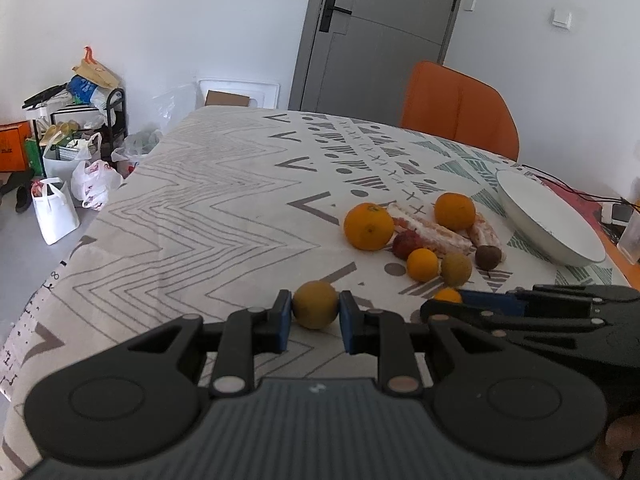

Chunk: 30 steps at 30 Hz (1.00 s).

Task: Organize fruits
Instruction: 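Grasp the yellow-brown round fruit with the left tool while the right tool grasps a small orange, then carry both fruits onto the white plate and open both tools to release them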

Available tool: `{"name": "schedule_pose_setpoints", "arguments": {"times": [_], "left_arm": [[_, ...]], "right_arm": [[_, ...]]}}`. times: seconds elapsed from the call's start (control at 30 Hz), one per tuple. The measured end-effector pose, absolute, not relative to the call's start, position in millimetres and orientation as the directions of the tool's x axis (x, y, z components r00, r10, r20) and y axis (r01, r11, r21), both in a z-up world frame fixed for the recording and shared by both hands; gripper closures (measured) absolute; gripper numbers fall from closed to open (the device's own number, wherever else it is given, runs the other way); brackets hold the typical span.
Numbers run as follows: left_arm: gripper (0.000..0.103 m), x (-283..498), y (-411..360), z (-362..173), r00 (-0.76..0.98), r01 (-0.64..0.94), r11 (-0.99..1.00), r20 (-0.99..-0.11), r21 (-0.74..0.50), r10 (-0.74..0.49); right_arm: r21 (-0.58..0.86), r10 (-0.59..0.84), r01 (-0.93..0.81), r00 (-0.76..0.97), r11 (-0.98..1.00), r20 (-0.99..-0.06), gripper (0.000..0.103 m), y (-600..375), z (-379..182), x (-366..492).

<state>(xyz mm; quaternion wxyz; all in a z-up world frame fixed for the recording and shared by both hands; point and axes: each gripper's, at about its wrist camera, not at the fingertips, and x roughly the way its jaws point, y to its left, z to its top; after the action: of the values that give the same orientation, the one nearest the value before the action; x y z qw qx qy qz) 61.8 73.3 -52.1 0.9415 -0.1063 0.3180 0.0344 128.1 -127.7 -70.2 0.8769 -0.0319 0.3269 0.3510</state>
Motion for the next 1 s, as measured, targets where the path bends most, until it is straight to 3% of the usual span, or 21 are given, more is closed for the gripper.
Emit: {"name": "schedule_pose_setpoints", "arguments": {"times": [1.0], "left_arm": [[0.079, 90.6, -17.1, -13.0, 0.849, 0.063, 0.99, -0.516, -0.124, -0.118]], "right_arm": [[0.202, 0.533, -0.5, 0.71, 0.842, -0.461, 0.08, -246.9, -26.8, 122.7]]}}
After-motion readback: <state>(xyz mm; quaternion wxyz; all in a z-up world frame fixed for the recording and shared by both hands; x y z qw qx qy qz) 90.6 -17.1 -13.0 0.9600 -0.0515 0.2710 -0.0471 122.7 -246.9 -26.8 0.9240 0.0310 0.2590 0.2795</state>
